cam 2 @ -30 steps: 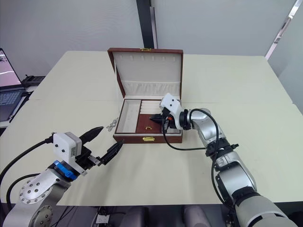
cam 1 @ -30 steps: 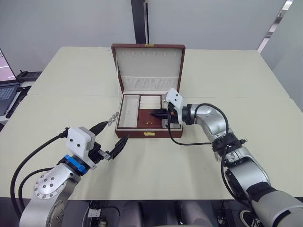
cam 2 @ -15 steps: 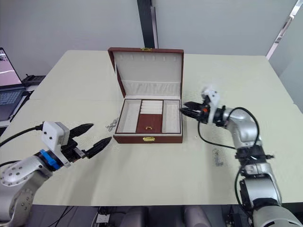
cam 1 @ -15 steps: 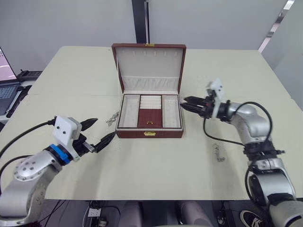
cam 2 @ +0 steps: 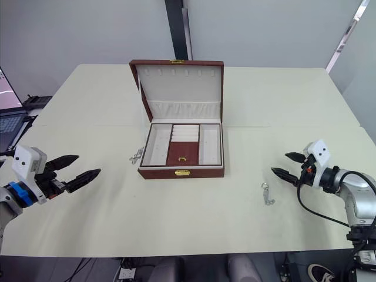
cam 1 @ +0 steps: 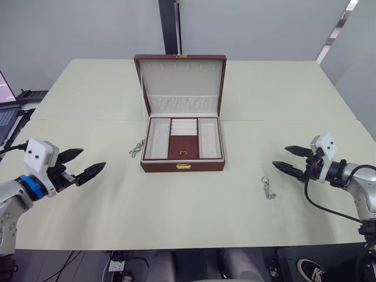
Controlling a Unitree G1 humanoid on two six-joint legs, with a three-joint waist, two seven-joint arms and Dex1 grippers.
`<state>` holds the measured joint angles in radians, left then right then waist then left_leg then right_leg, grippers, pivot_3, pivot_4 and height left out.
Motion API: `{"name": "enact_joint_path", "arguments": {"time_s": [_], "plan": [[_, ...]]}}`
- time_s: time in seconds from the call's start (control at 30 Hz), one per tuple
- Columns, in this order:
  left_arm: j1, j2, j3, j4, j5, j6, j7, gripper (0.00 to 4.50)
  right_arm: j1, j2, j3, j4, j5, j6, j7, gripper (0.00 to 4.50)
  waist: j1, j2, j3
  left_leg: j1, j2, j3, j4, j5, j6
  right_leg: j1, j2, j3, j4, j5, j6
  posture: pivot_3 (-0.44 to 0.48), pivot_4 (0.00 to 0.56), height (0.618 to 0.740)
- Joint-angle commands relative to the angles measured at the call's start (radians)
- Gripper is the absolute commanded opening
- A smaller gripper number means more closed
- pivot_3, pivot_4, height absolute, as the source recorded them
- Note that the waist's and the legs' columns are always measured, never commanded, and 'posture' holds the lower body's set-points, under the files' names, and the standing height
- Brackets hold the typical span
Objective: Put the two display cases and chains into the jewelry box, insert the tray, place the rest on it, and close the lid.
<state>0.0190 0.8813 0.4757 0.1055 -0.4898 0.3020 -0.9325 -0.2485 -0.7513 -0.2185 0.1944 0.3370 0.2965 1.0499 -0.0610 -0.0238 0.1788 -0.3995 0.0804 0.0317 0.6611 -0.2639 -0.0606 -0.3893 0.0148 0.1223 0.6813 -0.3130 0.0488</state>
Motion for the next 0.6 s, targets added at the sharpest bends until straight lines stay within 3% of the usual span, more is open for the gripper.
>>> {"name": "enact_joint_path", "arguments": {"time_s": [0.03, 0.6], "plan": [[0.004, 0.018, 0.052, 0.033, 0.015, -0.036, -0.003, 4.5, 0.019, -0.032, -0.053, 0.032, 0.002, -0.05, -0.009, 4.48, 0.002, 0.0, 0.0, 0.0, 0.0, 0.0, 0.0, 0.0, 0.0, 0.0, 0.0, 0.0, 0.0, 0.0, 0.0, 0.0, 0.15, 0.74], [-0.001, -0.01, 0.049, 0.051, 0.03, -0.066, 0.043, 4.5, 0.027, -0.019, -0.032, 0.042, 0.007, -0.054, -0.046, 4.48, 0.004, -0.001, 0.0, 0.0, 0.0, 0.0, 0.0, 0.0, 0.0, 0.0, 0.0, -0.001, 0.001, 0.0, 0.0, 0.0, 0.15, 0.74]]}}
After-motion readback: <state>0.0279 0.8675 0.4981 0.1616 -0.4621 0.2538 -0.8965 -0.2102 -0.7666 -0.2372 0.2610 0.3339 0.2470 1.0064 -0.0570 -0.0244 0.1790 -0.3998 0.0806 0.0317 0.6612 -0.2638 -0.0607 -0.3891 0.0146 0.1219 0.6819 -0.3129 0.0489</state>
